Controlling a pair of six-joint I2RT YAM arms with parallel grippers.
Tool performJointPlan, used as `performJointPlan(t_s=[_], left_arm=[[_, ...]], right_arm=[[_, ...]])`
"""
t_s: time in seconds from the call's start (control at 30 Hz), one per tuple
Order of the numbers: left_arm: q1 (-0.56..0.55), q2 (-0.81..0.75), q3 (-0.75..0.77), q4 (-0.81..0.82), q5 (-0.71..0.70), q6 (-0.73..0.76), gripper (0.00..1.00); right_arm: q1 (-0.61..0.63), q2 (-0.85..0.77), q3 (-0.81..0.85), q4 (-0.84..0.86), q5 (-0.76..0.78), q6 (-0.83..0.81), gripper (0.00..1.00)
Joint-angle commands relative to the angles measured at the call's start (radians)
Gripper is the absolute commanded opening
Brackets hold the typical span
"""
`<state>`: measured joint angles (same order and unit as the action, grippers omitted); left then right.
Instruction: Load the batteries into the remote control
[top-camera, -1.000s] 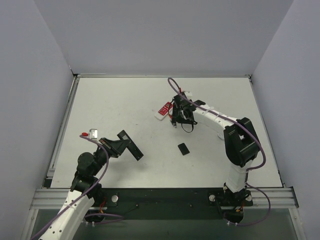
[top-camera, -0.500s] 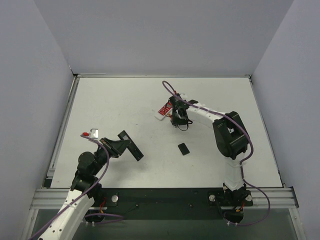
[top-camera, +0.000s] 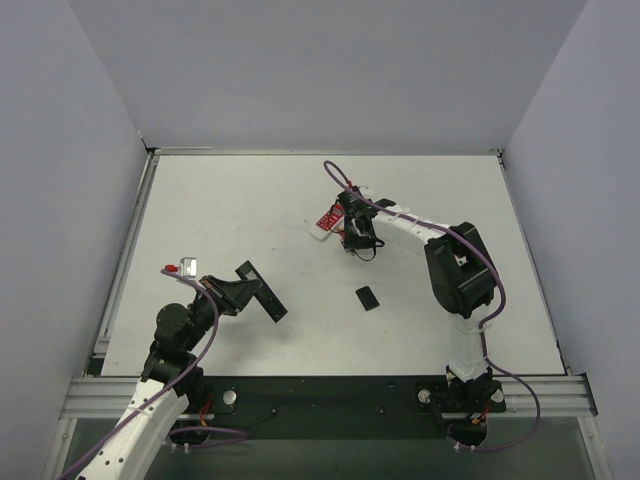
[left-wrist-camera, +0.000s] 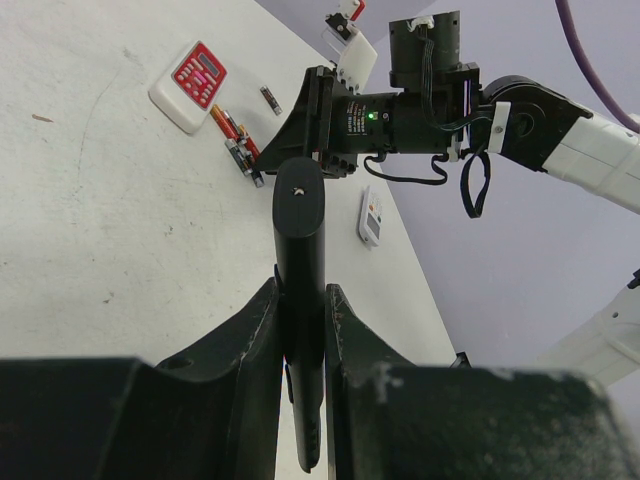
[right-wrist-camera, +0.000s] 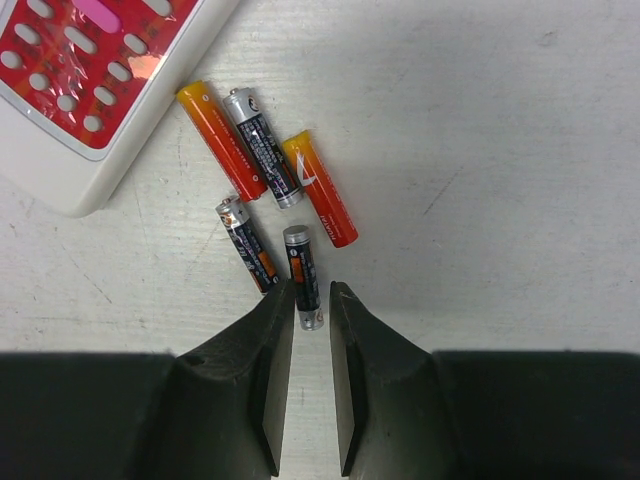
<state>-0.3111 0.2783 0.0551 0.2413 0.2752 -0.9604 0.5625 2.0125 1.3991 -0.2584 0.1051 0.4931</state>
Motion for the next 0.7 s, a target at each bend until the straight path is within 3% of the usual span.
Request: performJointPlan(t_s=[0.0, 0.67], left_arm=[[0.003, -0.004, 0.038, 0.049, 0.015, -0.003, 0.0], [0.003, 0.007, 0.043, 0.059, 0.005, -0.021, 0.0]], right_arm=[[-0.004, 0.02, 0.008, -0.031, 0.001, -0.01, 0.17], [0.01, 0.023, -0.025, -0.045, 0.028, -0.022, 0.13]])
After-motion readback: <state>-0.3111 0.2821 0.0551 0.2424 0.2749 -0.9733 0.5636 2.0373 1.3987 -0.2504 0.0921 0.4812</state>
